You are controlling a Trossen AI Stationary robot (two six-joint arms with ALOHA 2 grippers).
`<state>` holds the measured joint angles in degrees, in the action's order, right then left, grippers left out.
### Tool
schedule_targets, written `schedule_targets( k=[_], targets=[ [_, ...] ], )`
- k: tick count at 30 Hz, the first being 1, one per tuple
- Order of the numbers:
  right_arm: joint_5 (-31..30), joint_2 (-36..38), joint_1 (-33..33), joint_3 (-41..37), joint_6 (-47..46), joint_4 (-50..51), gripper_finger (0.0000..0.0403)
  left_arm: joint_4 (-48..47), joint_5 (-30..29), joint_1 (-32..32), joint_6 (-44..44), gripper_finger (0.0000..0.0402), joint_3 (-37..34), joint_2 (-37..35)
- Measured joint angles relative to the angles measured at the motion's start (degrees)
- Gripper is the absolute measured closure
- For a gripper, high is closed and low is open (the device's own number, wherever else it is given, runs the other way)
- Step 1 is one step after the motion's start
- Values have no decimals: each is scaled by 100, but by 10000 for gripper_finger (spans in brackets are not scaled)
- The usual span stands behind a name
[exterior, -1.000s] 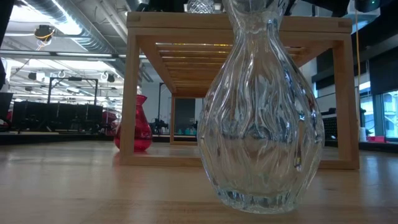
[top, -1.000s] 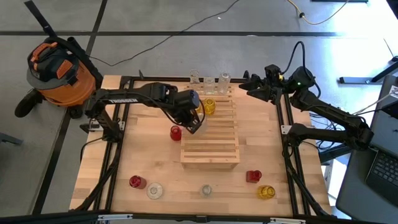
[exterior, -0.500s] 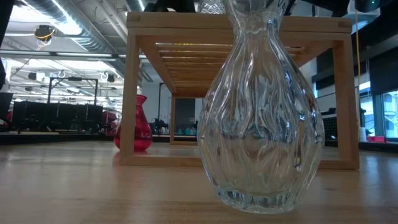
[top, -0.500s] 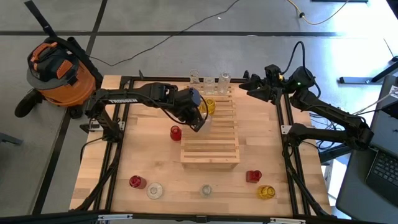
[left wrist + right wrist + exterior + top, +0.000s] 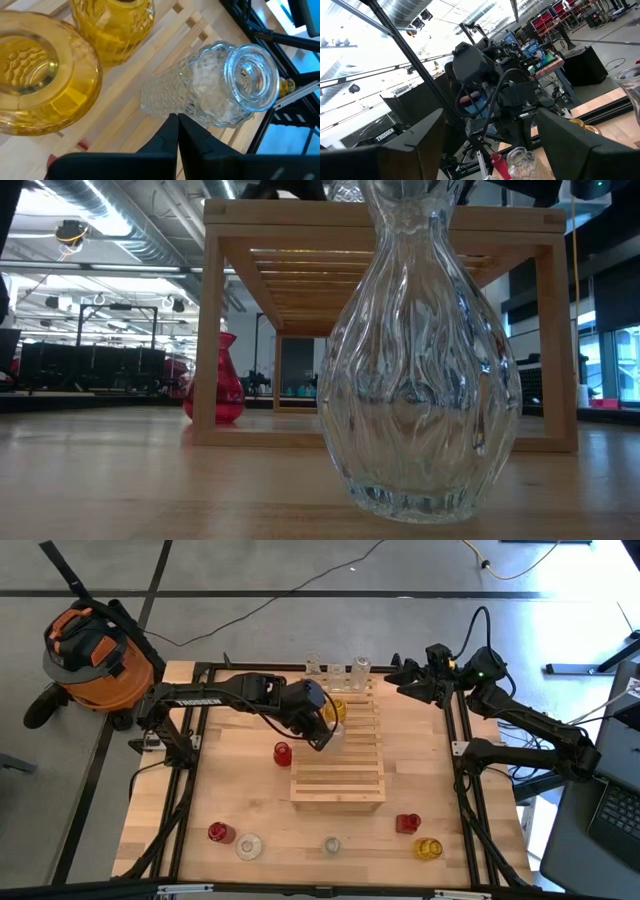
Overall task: Sort vases onto shelf
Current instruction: Put the transparent vase on the shelf, then put the red vase on the shelf
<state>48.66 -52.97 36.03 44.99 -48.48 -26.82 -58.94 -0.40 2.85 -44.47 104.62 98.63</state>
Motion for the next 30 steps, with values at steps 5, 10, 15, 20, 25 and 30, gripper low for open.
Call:
schedule_targets(
  k=[5, 10, 15, 20, 25, 30],
  targets=[
    [-2, 0, 0, 0, -1, 1, 137, 82, 0, 0, 2, 401, 0, 0],
    [122, 0, 0, 0, -117, -42, 137, 72, 16, 0, 19, 401, 0, 0],
    [1383, 72, -7, -2, -1197, -661, 137, -567, 131, -22, 114, 401, 0, -211],
    [2132, 602, -161, 0, -1446, 745, 144, -1520, -140, -79, 276, 402, 9, -567],
    [1775, 1366, -741, -8, 583, 4555, 180, -1975, -177, -81, 417, 401, 7, -631],
    [250, 1942, -1720, -11, 2594, 7888, 219, -1905, -225, -237, 349, 401, -291, -634]
  ],
)
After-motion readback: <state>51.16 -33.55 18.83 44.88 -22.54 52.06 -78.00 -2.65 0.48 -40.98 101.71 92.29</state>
